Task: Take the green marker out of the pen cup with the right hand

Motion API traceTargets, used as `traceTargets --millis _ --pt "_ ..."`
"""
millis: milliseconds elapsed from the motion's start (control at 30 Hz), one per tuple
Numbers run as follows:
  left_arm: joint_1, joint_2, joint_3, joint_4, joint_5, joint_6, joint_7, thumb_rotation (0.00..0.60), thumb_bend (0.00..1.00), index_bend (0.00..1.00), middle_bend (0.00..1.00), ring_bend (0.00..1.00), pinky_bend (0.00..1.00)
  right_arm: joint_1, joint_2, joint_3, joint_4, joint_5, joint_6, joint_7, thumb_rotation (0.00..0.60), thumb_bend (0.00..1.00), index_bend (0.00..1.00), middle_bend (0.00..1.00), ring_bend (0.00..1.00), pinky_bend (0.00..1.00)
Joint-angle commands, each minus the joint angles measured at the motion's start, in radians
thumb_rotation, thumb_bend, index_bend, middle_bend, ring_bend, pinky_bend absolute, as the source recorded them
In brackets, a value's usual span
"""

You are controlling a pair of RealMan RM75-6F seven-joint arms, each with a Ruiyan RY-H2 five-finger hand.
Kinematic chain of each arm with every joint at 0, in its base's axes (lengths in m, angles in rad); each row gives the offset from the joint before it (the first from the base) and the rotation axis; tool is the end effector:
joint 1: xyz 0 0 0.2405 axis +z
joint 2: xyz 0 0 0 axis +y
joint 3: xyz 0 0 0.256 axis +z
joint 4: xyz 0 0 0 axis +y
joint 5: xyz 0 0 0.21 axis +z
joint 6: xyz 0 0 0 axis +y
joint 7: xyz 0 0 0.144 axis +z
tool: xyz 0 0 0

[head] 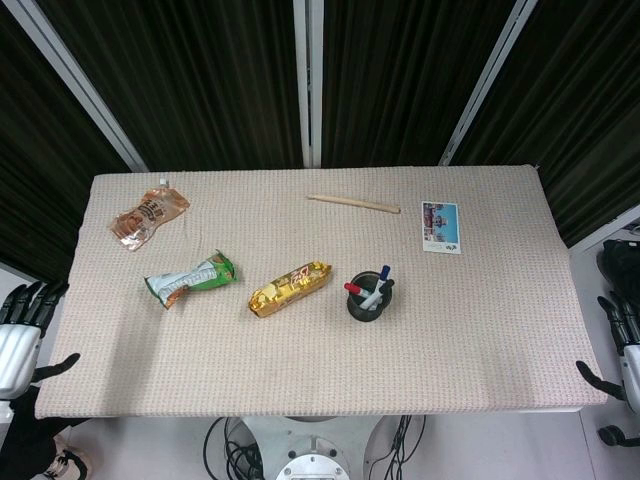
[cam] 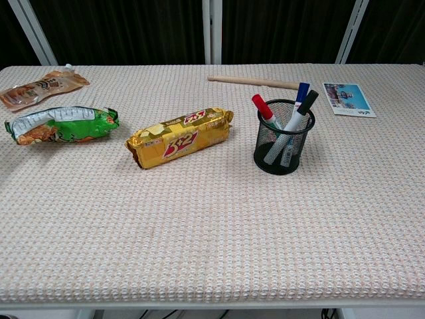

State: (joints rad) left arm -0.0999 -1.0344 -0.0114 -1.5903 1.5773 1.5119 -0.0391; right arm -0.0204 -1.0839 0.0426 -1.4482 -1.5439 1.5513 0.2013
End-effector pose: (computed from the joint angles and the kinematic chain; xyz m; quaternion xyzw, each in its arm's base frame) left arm -0.3101 0.1780 0.1824 -0.6325 -0.3497 -0.3830 0.5753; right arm -0.3513 -0.1456 0.1936 0.5732 -0.3911 0.3856 0.6082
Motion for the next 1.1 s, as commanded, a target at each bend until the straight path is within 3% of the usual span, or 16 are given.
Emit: traceTargets --millis 33,367,567,833,1100 --pt "0.001 0.001 0.001 0.000 0.001 0.001 -0.002 0.600 0.12 0.08 0.05 0.00 0.02 0.003 -0.002 -0.002 -0.003 -0.002 -0.004 -0.004 0.600 0.12 0.00 0.00 0.00 0.00" --pt "0.003 0.006 0.003 -0.003 0.009 0.005 -0.019 0.600 0.12 0.08 0.05 0.00 0.02 0.012 0.007 0.000 -0.023 0.001 -0.013 -0.018 0.600 0.12 0.00 0.00 0.00 0.00" --pt "-0.004 0.009 0.000 -0.005 0.009 -0.001 -0.028 0.600 0.12 0.08 0.05 0.00 0.02 0.053 0.036 0.010 -0.087 0.007 -0.072 -0.072 0.600 0.12 0.00 0.00 0.00 0.00" --pt "-0.006 0.003 0.003 0.013 -0.001 -0.018 -0.050 0.600 0.12 0.08 0.05 0.00 0.02 0.204 0.117 0.069 -0.289 -0.036 -0.206 -0.206 0.600 0.12 0.00 0.00 0.00 0.00" --pt "-0.001 0.000 0.007 0.028 -0.006 -0.019 -0.072 0.600 0.12 0.08 0.05 0.00 0.02 0.415 0.125 0.162 -0.516 0.068 -0.453 -0.423 0.600 0.12 0.00 0.00 0.00 0.00"
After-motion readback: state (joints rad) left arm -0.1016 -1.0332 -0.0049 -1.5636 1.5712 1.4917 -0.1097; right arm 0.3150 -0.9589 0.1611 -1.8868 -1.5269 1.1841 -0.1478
